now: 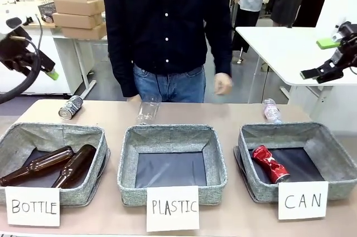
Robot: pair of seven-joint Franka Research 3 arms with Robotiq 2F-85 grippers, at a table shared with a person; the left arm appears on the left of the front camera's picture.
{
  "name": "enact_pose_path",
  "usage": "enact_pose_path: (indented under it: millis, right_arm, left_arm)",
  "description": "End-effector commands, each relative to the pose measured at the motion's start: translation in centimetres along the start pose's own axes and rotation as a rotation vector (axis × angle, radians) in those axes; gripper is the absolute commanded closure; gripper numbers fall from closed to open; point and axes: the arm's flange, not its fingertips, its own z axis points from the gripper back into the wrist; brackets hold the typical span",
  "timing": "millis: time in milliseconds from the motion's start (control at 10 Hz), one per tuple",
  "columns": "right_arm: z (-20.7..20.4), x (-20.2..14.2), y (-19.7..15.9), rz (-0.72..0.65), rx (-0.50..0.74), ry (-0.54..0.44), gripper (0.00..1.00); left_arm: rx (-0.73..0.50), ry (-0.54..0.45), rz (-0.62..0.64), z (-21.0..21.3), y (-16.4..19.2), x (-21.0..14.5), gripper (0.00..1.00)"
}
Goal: Sort the can waste into the basket.
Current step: Pick up the can waste from the table and place it in the right Fabric basket.
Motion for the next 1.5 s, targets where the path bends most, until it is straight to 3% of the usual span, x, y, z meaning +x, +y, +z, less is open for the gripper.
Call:
enact_pose_path:
  millis: [0,200,400,1100,1400]
  right_arm:
    - [0.1,0.1,0.1,0.019,-0.012,-0.001,0.0]
    - [0.1,0.1,0.1,0.019,-0.012,-0.001,0.0]
    - [0.1,0.1,0.1,0.019,-0.012,-0.001,0.0]
    - [0.1,0.1,0.1,0.019,-0.012,-0.001,0.0]
    - [0.1,0.1,0.1,0.019,-0.012,-0.001,0.0]
  left_arm:
    - [0.042,-0.017,-0.006,0.5,0.2,0.3,0.0]
    - [0.21,0.136,0.056,-4.0,2.0,5.6,0.0]
    - [0.115,0.272,-0.068,-9.4,3.6,8.2,0.0]
    - [0.046,0.412,-0.039,-19.8,8.7,10.1,0.0]
    - [0.019,0.423,-0.046,-23.4,10.2,10.1,0.0]
